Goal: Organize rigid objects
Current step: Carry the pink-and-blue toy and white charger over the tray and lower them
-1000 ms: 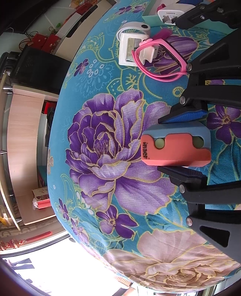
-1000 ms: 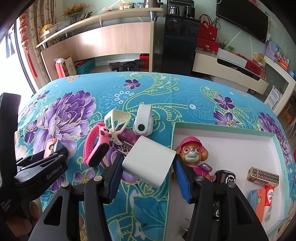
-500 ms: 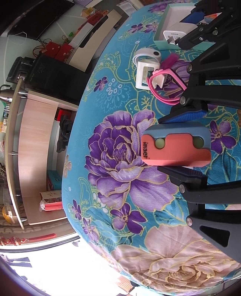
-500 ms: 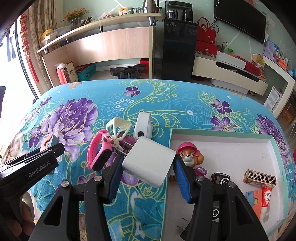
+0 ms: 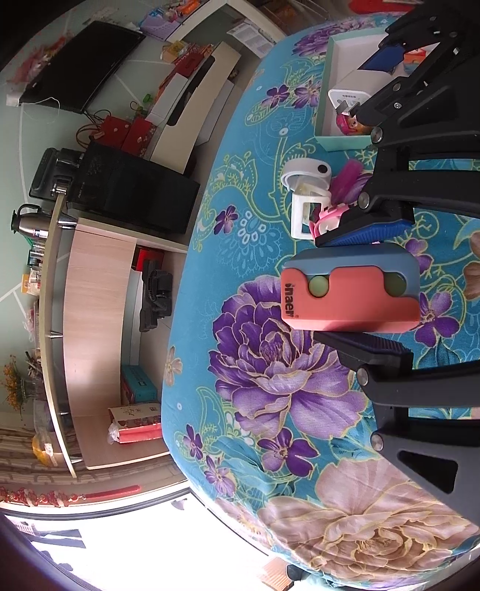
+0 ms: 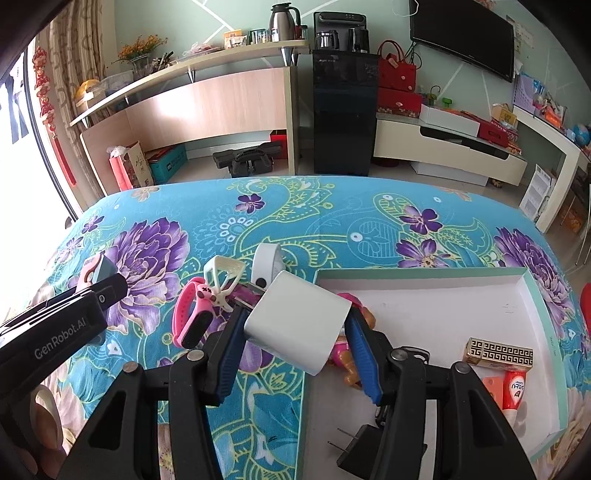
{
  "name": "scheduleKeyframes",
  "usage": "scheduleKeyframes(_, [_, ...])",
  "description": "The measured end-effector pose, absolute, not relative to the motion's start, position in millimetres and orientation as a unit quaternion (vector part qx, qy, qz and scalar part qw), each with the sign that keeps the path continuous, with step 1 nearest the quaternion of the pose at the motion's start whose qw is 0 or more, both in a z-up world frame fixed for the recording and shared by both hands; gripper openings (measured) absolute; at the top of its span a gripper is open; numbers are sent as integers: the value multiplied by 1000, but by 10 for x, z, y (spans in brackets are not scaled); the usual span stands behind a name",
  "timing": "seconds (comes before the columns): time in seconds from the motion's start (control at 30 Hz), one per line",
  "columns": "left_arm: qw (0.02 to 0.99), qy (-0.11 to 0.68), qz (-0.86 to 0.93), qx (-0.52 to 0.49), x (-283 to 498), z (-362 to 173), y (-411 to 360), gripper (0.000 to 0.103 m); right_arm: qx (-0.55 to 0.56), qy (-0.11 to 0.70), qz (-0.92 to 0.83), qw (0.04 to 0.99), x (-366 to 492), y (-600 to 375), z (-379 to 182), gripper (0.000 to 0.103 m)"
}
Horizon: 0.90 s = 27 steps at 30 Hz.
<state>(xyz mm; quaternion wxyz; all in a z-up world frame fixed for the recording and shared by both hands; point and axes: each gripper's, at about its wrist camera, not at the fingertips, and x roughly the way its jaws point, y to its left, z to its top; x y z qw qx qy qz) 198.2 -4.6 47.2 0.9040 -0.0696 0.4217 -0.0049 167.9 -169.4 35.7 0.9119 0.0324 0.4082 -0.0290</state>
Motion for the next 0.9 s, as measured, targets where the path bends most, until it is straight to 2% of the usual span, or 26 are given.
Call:
scheduleKeyframes(0.47, [911, 401, -92, -12, 1839, 687, -849, 45, 82, 420, -148, 892, 1425, -2673, 404, 56])
scheduleKeyframes(0.9, [882, 410, -219, 77, 1533, 565, -2010, 45, 158, 438, -276, 841, 1015, -3650, 301, 56])
